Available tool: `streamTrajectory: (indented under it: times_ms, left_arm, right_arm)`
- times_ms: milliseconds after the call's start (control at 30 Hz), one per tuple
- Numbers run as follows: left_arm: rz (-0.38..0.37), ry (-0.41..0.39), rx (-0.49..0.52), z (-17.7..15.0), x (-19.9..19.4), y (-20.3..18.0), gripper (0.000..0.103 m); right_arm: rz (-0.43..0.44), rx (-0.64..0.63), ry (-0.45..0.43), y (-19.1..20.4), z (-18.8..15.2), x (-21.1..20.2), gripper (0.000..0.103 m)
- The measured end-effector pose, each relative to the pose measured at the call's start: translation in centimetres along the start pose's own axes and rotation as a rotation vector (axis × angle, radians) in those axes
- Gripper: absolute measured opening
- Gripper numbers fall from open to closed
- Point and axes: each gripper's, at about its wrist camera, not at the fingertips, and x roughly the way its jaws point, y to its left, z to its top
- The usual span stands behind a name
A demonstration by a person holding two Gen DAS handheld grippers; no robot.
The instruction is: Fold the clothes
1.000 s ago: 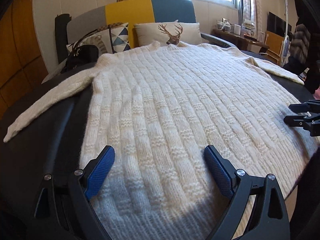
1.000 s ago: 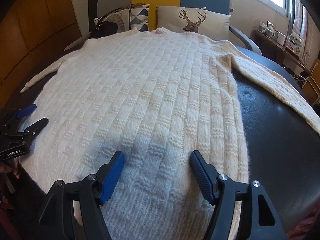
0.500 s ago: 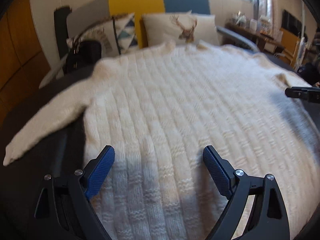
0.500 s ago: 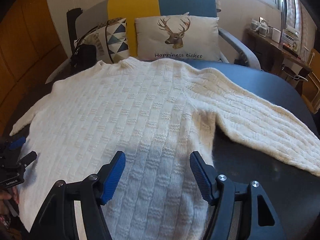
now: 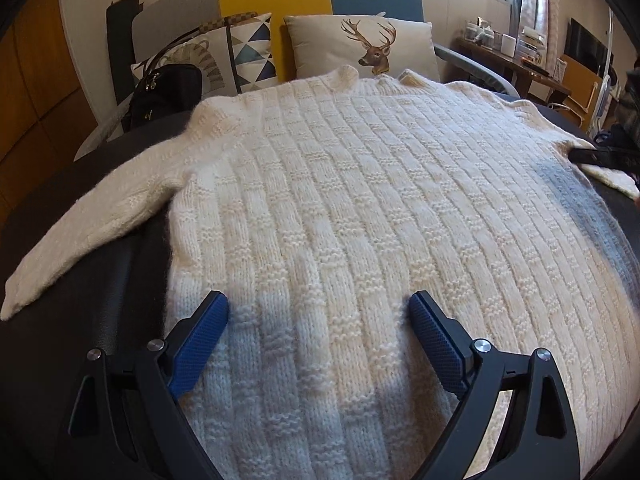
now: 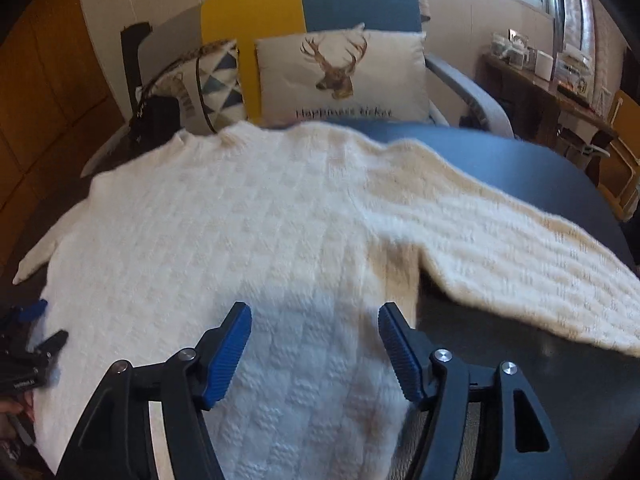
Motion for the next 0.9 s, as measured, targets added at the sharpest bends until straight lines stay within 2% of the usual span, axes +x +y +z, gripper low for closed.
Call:
streamTrajectory:
  times_ms: [133,300,367,433,500,600,667,733,767,833,900]
  left_arm:
    - [-0.021,-0.001,-0.008,-0.2,-0.1,0.4,0.094]
    - [-0.023,-0.001,-0.01,-0.2,0.1,0.3,0.096]
    - [-0.026,0.0,-0.013,-0.2,0.1,0.3,0.096]
    - [-0.028,0.0,-0.015,-0.3,0.1,0.3,0.096]
    - [-0.027,-0.001,-0.014,-0.3,0.1,0.3,0.096]
    - [-0.028,-0.003,-0.015,-0.3,0.1,0.3,0.097]
    - [-0.029,-0.003,-0.014,-0.3,0.1,0.3,0.097]
    - [-0.029,0.0,-0.012,-0.3,0.1,0.3,0.097]
    - [-0.027,0.0,-0.011,-0.3,0.1,0.3,0.098]
    - [-0.025,0.001,-0.009,-0.3,0.1,0.2,0.098]
    - [-0.026,0.002,-0.009,-0.2,0.2,0.2,0.098]
  right_arm:
    - [-0.071,-0.032,0.098,-0.8,1.2,3.5,0.068]
    - [-0.068,-0.004,0.06,-2.1,0.0,3.8,0.07]
    - [-0.071,-0.015,0.075,-1.9,0.2,3.7,0.07]
    - [-0.021,0.004,0.102,-2.4,0.9,3.0,0.068]
    - [0.042,0.062,0.051,-4.1,1.2,0.5,0.068]
    - [0.058,0.209,-0.062,-9.4,0.1,-4.4,0.069]
    - [0.039,0.342,-0.049,-14.3,-1.1,-6.1,0.07]
    - [0.024,0.509,0.032,-19.9,-2.8,-6.4,0.07]
    - [0.017,0.587,0.041,-22.2,-4.0,-6.8,0.069]
    - [0.002,0.741,0.048,-26.7,-6.4,-7.6,0.067]
    - [-0.009,0.878,0.005,-30.2,-8.6,-9.1,0.063]
